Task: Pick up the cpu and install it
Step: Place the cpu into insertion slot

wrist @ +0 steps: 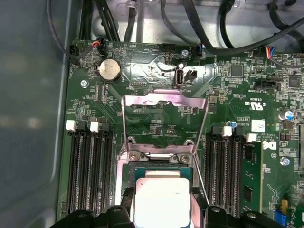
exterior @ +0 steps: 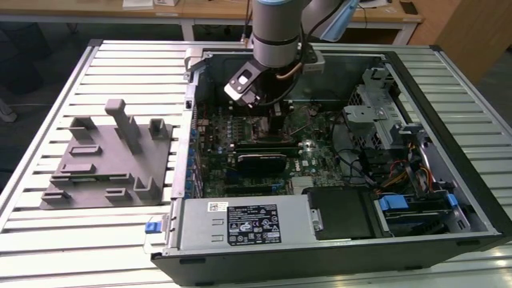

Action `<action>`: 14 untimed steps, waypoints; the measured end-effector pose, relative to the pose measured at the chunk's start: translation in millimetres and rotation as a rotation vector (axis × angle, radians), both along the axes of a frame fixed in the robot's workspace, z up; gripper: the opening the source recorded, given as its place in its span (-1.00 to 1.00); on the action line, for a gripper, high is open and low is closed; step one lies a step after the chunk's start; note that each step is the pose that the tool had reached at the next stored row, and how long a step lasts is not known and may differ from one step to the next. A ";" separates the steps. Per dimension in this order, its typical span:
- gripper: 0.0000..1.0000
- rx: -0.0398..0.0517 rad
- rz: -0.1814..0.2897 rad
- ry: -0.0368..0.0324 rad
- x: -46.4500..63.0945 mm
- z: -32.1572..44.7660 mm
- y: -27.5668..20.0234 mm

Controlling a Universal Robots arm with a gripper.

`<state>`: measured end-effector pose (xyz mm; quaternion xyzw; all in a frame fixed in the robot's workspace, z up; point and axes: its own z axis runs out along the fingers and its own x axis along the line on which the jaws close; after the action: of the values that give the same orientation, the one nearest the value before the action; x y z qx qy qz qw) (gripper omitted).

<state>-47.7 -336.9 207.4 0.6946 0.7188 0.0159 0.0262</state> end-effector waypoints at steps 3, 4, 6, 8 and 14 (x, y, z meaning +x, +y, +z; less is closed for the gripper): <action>0.08 -0.0001 0.000 -0.0001 -0.9 -2.0 1.1; 0.08 -0.0004 0.000 -0.0001 -1.9 -2.6 1.2; 0.08 -0.0007 -0.001 0.0000 -3.5 -3.7 1.2; 0.08 -0.0006 -0.008 0.0000 -3.8 -4.3 1.2; 0.08 -0.0007 -0.031 0.0000 -3.8 -6.8 1.2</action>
<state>-51.5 -335.7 200.6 0.7058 0.7078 0.0152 0.0267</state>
